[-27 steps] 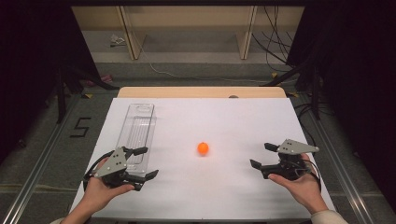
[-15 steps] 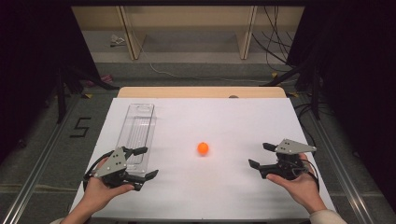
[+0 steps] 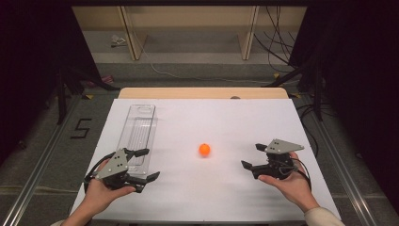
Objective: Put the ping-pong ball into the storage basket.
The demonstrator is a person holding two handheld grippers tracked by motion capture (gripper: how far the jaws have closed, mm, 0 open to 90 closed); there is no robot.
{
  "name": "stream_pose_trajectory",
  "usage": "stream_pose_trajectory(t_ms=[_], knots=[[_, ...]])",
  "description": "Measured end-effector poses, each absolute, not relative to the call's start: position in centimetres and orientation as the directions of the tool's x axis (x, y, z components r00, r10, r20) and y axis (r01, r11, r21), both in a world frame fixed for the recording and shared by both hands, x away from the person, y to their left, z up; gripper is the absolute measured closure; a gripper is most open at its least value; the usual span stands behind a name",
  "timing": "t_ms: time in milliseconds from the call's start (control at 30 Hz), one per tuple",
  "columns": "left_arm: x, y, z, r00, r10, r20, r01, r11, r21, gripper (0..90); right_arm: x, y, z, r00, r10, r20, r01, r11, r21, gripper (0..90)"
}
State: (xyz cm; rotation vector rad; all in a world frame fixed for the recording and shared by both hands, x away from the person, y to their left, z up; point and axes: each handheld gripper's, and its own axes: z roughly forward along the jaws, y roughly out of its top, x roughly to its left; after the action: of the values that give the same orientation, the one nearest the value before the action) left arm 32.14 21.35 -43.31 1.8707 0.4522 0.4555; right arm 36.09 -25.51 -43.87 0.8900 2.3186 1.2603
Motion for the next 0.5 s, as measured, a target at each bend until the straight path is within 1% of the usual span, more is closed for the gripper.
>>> stream_pose_trajectory(t_ms=[233, 500], knots=[[32.1, 21.4, -43.3, 0.853, 0.513, 0.093, 0.090, -0.322, 0.942, 17.3, 37.0, -23.6, -44.1, -0.765, 0.644, -0.015, 0.343, 0.427, 0.837, 16.2], [32.1, 21.4, -43.3, 0.855, 0.511, 0.094, 0.087, -0.321, 0.943, 17.3, 37.7, -22.5, -44.1, -0.774, 0.634, -0.013, 0.338, 0.430, 0.837, 16.1]])
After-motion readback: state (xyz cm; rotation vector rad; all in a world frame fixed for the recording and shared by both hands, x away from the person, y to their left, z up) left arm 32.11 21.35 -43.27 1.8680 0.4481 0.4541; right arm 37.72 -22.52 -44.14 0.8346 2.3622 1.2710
